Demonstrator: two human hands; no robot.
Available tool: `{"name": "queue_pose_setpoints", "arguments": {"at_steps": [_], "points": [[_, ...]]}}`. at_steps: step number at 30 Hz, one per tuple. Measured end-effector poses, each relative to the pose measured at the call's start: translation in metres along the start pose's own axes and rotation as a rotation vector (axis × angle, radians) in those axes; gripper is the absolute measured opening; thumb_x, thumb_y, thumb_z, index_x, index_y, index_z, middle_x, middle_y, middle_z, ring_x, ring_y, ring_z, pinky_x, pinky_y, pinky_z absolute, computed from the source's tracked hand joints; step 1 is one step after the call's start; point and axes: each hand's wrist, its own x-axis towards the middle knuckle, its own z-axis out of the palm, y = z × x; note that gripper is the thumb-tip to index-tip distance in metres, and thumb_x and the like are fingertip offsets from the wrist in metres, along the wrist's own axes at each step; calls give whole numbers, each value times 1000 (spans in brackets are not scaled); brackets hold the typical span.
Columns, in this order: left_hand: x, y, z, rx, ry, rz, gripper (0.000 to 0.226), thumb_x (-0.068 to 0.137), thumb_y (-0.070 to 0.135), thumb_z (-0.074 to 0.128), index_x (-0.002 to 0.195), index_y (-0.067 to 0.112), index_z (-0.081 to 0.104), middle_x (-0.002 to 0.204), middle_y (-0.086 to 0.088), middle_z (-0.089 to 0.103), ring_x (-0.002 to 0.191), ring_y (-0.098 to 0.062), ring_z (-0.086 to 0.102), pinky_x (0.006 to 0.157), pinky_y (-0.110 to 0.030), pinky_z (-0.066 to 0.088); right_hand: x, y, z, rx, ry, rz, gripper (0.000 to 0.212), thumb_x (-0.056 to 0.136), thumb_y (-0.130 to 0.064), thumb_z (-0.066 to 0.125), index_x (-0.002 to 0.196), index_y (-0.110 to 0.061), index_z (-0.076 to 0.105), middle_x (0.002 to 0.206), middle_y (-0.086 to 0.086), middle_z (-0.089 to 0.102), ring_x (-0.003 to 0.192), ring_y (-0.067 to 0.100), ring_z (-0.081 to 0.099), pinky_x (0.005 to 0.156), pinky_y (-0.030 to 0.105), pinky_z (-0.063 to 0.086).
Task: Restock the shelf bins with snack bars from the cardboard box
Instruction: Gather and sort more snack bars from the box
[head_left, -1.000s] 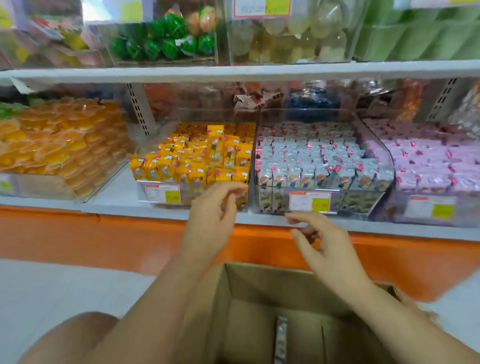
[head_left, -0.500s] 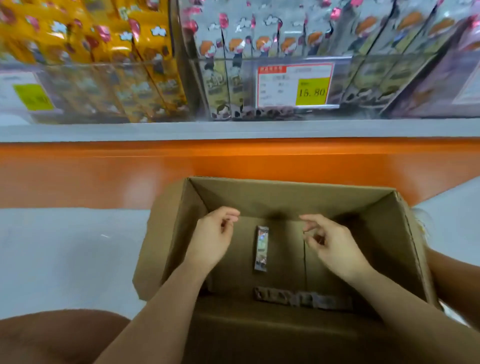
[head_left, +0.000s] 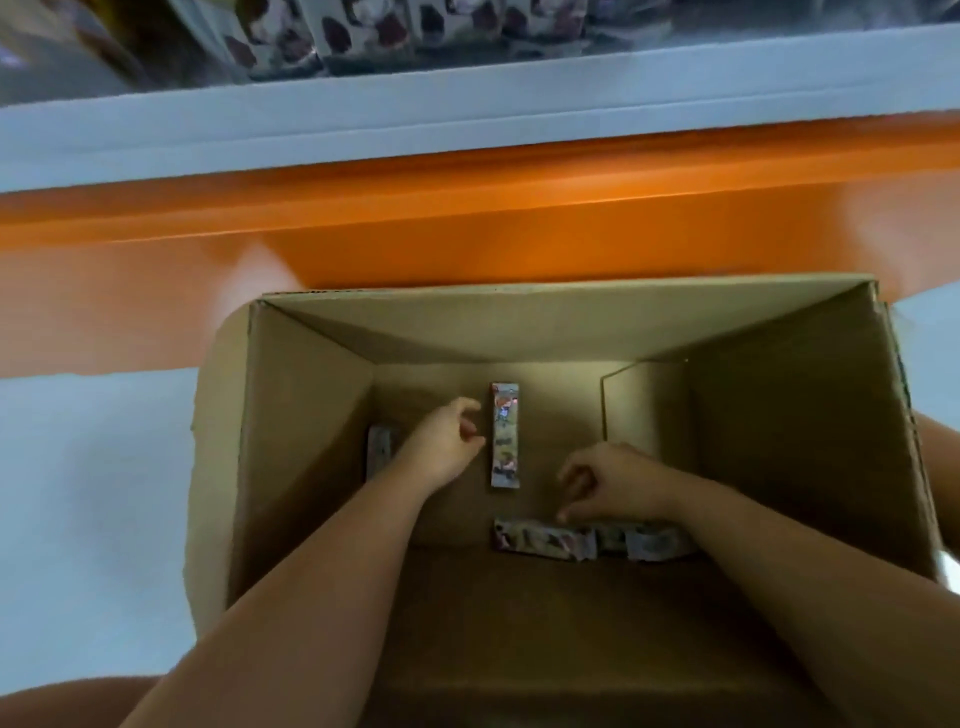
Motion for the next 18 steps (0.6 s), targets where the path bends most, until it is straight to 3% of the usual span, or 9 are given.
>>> {"name": "queue_pose_setpoints", "arguments": {"at_steps": [3,8,12,16,18], "points": [[11,6,8,-60,-24,-76,53,92,19,61,140,18,39,131,-4,55,118,-18,52,89,-26,39,9,-1,1,-64,-104,22,48,79,-29,74,121,-14,57,117,1,63,105,15,59,90,30,49],[18,10,25,-124,-32,-87,54,84,20,70,132,12,46,126,-7,60,114,-21,57,83,-25,40,18,0,5,-109,-221,57,48,76,-25,78,119,-15,58,115,2,62,94,16,58,74,26,47],[20,8,33,-131,8,-91,56,82,16,72,130,12,44,123,-8,62,112,-22,59,81,-25,41,23,1,8,-139,-249,82,41,81,-25,74,117,-11,62,110,5,65,70,11,55,60,22,45],[21,7,30,-112,-10,-82,54,85,14,68,133,10,44,116,-8,63,103,-20,60,75,-23,41,24,9,7,-158,-268,89,27,84,-30,69,103,-11,72,101,4,69,77,10,58,69,24,48],[22,7,28,-81,-26,-72,47,88,16,66,131,9,48,114,-7,62,99,-19,59,74,-23,41,23,12,3,-36,-214,80,20,86,-28,66,95,-11,72,96,3,69,72,4,56,65,19,43]]}}
